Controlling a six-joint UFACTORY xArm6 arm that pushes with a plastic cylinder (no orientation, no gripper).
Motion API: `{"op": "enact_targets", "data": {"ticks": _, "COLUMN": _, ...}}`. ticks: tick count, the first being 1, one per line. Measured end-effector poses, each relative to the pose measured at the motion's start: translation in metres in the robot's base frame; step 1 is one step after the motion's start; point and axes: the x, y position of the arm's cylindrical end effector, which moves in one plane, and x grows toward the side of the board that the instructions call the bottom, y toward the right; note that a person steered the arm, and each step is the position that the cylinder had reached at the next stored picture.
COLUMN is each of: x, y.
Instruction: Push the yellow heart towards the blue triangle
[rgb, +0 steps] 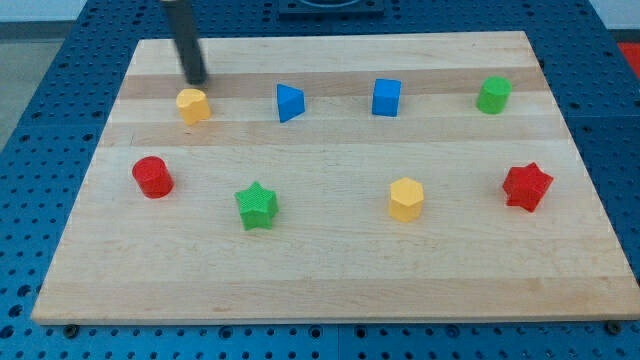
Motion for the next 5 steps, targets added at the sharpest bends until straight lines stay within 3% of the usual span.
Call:
{"op": "enact_targets", "data": {"ticks": 1, "x": 0.051, "y": -0.027}}
{"op": "enact_targets", "data": {"ticks": 2, "x": 0.065, "y": 0.007}}
{"op": "enact_targets", "data": {"ticks": 3, "x": 0.065, "y": 0.051}}
{"op": "enact_targets", "data": {"ticks": 5, "x": 0.065, "y": 0.052}}
